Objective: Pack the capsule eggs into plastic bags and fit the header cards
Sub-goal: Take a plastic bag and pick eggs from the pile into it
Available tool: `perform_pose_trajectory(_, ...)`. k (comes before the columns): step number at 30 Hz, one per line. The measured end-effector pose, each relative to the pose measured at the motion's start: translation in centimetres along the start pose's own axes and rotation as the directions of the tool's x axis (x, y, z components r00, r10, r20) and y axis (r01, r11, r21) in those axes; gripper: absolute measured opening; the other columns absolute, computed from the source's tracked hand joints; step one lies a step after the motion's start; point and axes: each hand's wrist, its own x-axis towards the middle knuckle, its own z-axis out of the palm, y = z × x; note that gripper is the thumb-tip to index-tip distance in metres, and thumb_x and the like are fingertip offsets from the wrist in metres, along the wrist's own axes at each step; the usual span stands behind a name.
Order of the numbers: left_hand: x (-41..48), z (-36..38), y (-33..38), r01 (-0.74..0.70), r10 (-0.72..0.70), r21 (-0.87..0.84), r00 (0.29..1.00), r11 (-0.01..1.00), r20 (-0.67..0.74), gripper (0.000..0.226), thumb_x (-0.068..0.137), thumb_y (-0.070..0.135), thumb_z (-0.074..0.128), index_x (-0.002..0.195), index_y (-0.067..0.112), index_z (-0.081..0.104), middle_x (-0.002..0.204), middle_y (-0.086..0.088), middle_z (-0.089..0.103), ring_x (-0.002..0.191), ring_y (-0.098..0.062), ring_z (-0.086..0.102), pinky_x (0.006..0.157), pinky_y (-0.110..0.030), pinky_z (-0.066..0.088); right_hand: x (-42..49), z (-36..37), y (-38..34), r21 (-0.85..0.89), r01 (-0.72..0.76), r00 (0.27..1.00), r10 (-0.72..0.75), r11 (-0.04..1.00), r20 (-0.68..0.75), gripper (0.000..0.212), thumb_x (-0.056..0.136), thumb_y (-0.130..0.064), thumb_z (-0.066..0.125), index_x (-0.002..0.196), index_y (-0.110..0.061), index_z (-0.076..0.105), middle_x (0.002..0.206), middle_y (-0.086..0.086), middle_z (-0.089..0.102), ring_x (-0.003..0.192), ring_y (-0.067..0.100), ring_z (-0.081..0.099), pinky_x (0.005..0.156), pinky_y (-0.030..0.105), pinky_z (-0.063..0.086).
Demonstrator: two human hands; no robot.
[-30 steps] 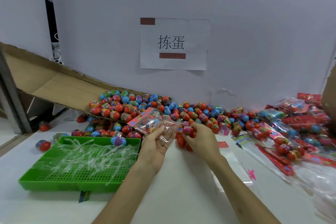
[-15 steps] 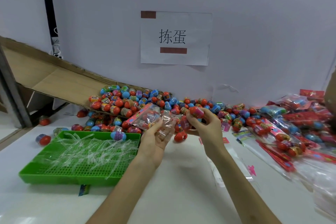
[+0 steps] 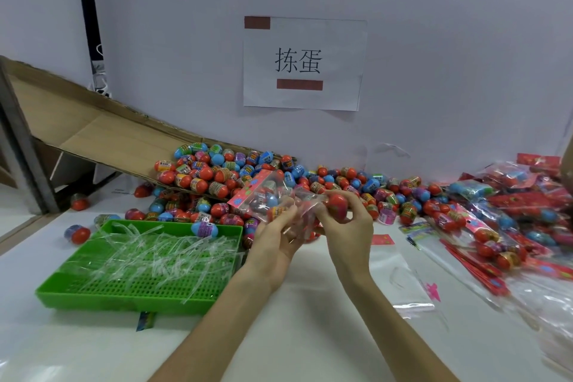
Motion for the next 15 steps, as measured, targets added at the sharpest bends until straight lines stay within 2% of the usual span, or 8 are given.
perform_pose_trajectory(3, 0.1, -0.2, -0.3, -0.011, 0.011, 0.032, 1.0, 0.999, 0.003, 0.034, 0.099, 0.007, 0.064, 0.132, -0.002, 0.064, 0.115, -0.019, 0.076, 0.094, -0.024, 0.076, 0.075, -0.035, 0.063, 0.1, -0.1, 0.3, 0.002, -0.066, 0.998, 0.066, 0.998, -0.015, 0.022, 0.087, -0.023, 0.08, 0.107, -0.03, 0.072, 0.1, -0.026, 0.067, 0.098, 0.013, 0.07, 0.081, 0.044, 0.064)
perform_pose_trajectory(5, 0.4, -0.5, -0.6, -0.003, 0.004, 0.027, 1.0, 1.0, -0.014, 0.032, 0.099, 0.006, 0.064, 0.129, -0.001, 0.065, 0.112, -0.019, 0.076, 0.093, -0.026, 0.077, 0.082, -0.039, 0.064, 0.1, 0.0, 0.3, 0.064, -0.131, 0.991, 0.132, 0.989, -0.012, 0.021, 0.089, -0.028, 0.079, 0.108, -0.03, 0.072, 0.101, -0.021, 0.07, 0.1, 0.014, 0.071, 0.084, 0.044, 0.063)
perform_pose_trajectory(8, 0.7, -0.8, -1.2, 0.025, -0.023, 0.039, 0.999, 0.999, -0.044, 0.028, 0.098, 0.004, 0.066, 0.125, -0.001, 0.066, 0.115, -0.021, 0.075, 0.106, -0.036, 0.074, 0.099, -0.052, 0.058, 0.0, 0.2, 0.5, 0.099, -0.208, 0.977, 0.211, 0.973, -0.025, 0.021, 0.089, -0.025, 0.078, 0.108, -0.032, 0.072, 0.107, -0.011, 0.072, 0.104, 0.014, 0.069, 0.089, 0.044, 0.061)
perform_pose_trajectory(11, 0.9, -1.0, -1.5, 0.041, -0.038, 0.048, 0.997, 0.998, -0.063, 0.025, 0.097, 0.003, 0.067, 0.122, 0.0, 0.068, 0.116, -0.022, 0.075, 0.105, -0.036, 0.074, 0.101, -0.054, 0.056, -0.3, 0.3, 0.6, 0.099, -0.245, 0.969, 0.248, 0.965, -0.018, 0.026, 0.088, -0.018, 0.078, 0.107, -0.033, 0.071, 0.109, -0.008, 0.071, 0.105, 0.014, 0.067, 0.09, 0.045, 0.061)
perform_pose_trajectory(15, 0.8, -1.0, -1.4, 0.04, -0.039, 0.061, 0.999, 0.997, -0.012, 0.028, 0.098, 0.005, 0.066, 0.125, 0.001, 0.068, 0.117, -0.02, 0.075, 0.105, -0.033, 0.075, 0.1, -0.048, 0.058, -0.4, 0.3, 0.7, 0.04, -0.179, 0.979, 0.182, 0.983, -0.091, 0.03, 0.084, -0.019, 0.082, 0.103, -0.035, 0.064, 0.103, -0.013, 0.066, 0.099, 0.013, 0.067, 0.086, 0.04, 0.062)
